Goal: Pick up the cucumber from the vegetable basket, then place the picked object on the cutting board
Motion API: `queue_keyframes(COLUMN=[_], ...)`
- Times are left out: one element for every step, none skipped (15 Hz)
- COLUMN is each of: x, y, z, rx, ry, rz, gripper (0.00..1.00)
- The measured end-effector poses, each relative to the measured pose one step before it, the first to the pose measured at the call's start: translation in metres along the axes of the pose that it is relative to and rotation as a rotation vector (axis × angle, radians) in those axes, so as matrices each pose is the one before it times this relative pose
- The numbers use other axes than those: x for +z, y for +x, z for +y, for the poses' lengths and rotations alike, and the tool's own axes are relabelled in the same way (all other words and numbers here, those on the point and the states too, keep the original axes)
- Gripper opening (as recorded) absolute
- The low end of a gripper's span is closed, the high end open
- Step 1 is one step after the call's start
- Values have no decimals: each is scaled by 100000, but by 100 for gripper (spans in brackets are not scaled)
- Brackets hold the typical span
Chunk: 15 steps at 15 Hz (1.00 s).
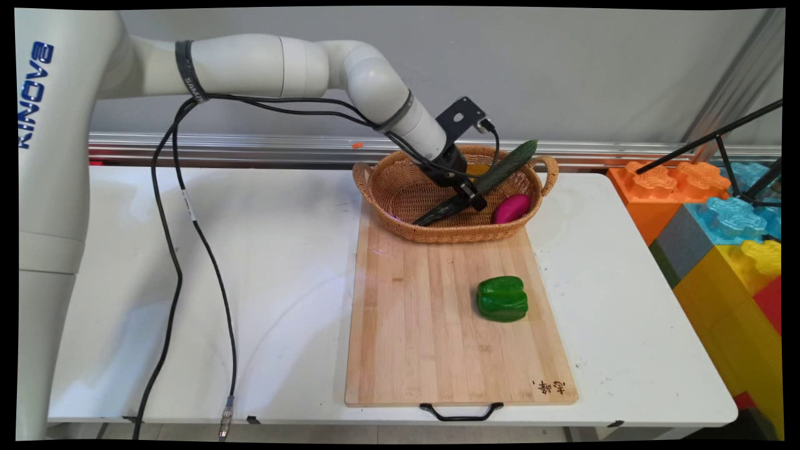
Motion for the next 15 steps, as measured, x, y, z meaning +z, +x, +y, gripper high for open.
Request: queue_keyframes(x=[35, -54, -77, -167, -215, -359, -459, -419, -349, -668, -679, -822, -1088, -1100, -1126], y=[-51, -6, -18, 46, 84, 108, 148, 158, 159, 341, 416, 492, 644, 649, 635], z=[71, 66, 43, 55, 58, 76, 107, 126, 132, 269, 291, 363, 483, 559, 636], rx=[281, 318, 333, 623, 777, 1016, 1116, 748, 417, 715, 738, 605, 601, 548, 759], ry=[111, 285, 334, 628, 785, 1113, 1283, 1115, 774, 1545, 1435, 1486, 1606, 1255, 829], rz=[-69, 73, 144, 278, 343, 406, 441, 522, 484, 1104, 1104, 1224, 1473, 1343, 1230], gripper=[0, 0, 0, 0, 0, 0, 0, 0, 0, 0, 0, 0, 0, 0, 0])
